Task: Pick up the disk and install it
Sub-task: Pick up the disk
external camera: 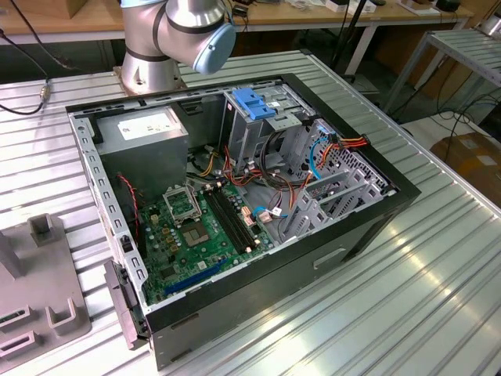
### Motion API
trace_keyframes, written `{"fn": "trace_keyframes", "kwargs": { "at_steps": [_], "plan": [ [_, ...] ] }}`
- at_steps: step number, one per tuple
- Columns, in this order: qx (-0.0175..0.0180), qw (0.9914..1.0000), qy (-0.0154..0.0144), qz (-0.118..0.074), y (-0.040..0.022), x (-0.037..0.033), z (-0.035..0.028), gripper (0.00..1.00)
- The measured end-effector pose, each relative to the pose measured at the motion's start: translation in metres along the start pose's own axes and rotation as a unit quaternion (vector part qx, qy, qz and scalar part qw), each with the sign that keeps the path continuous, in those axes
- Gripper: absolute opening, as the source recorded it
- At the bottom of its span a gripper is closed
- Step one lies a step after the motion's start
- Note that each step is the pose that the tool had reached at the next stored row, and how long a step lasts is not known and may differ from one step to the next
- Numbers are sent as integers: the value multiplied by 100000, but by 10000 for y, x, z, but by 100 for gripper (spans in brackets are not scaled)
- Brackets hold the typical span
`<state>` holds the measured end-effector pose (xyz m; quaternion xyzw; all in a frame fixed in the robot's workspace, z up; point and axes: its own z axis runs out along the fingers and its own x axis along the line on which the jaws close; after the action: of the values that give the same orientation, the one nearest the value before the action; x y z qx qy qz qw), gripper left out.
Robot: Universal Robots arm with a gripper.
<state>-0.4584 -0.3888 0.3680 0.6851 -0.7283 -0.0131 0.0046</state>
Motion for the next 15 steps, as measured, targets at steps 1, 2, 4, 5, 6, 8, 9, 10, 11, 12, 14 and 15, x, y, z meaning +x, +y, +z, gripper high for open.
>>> {"fn": "trace_keyframes", "kwargs": {
  "at_steps": [1,2,4,5,6,8,9,10,11,12,14,15],
  "plan": [
    [24,100000,5,-54,0,-2,27,54],
    [30,100000,5,-64,-1,-5,54,54],
    [18,100000,12,-72,-8,-14,93,54],
    [22,100000,11,-73,-12,-18,112,54],
    [29,100000,9,-73,-17,-21,131,54],
    [27,100000,8,-69,-19,-27,174,54],
    [25,100000,10,-70,-19,-32,193,54],
    [10,100000,15,-70,-20,-39,209,54],
    [0,100000,18,-73,-20,-48,228,54],
    [6,100000,10,-71,-20,-58,252,54],
    [3,100000,10,-77,-21,-59,286,54],
    [6,100000,10,-80,-21,-58,297,54]
  ]
}}
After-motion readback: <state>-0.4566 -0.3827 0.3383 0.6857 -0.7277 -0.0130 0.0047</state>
